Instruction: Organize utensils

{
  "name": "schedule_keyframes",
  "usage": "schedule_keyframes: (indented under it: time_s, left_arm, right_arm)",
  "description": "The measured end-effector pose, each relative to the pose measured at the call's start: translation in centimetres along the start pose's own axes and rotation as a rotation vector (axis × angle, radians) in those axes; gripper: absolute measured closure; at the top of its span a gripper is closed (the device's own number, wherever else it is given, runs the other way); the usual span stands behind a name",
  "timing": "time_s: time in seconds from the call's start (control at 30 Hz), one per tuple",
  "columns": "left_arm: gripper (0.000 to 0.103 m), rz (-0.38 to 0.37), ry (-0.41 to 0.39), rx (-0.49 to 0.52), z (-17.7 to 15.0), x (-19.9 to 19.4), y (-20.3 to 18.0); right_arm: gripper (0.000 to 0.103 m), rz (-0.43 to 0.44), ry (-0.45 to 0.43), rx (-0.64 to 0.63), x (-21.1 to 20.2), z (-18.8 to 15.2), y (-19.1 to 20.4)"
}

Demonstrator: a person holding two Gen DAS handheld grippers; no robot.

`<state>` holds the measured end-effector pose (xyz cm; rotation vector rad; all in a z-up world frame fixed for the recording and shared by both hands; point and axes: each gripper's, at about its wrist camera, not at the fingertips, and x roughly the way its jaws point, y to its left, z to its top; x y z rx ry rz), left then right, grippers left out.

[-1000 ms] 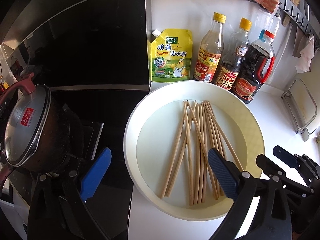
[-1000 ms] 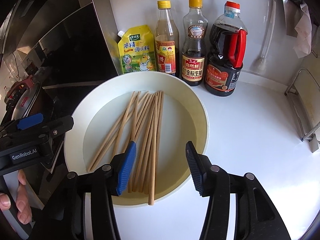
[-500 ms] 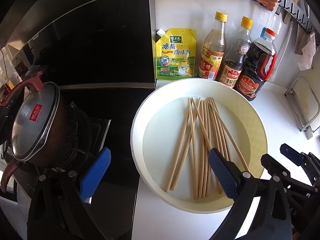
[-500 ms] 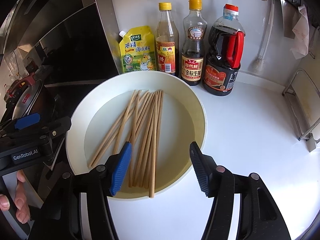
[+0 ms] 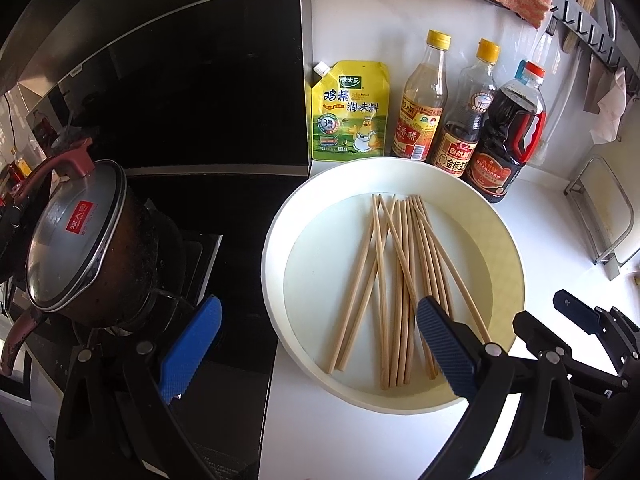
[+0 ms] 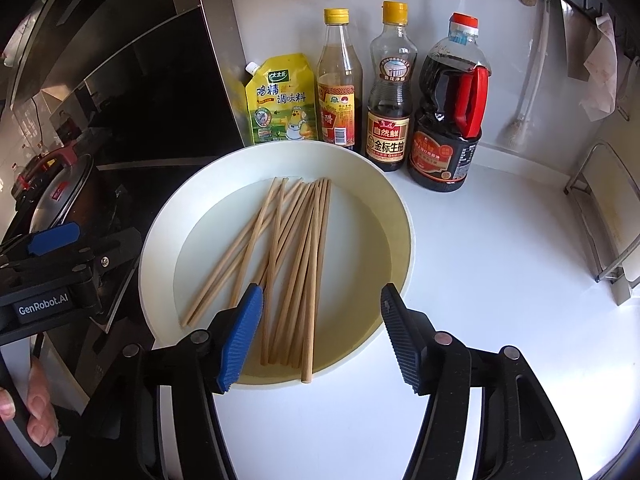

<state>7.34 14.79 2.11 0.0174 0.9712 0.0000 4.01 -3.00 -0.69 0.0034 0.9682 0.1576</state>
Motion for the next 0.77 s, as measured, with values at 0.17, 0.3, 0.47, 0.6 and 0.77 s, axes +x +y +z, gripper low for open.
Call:
schedule_keyframes:
  time_s: [0.17,0.3,0.47,0.6,0.77]
  left_arm:
    - [0.006,-0.008,0.02,-0.003,-0.32,-0.01,-0.09]
    - [0.006,-0.02,0.031,-0.009,-0.6,0.21,-0.04]
    - [0.006,-0.014,0.021,-0.008,-0.82,-0.11,-0.18]
    - [0.006,0.006,0.024,0.001,-0.83,-0.24,-0.46]
    - [0.006,0.022,0.028,0.013,-0.87,-0.23,-0.76]
  right_arm:
    - [0.044,0.004,-0.004,-0.012,-0.25,-0.02,0.2]
    - [0.044,0.006,-0.001,-0.017,-0.29,-0.12,0.26]
    - [0.044,0.007,-0.004,-0.017,-0.4,-0.14,0.22]
    - [0.044,0.008,-0.005,-0.016,-0.48,-0.16,0.23]
    - [0.044,0.011,-0.007,-0.013,-0.73,-0.28,0.09]
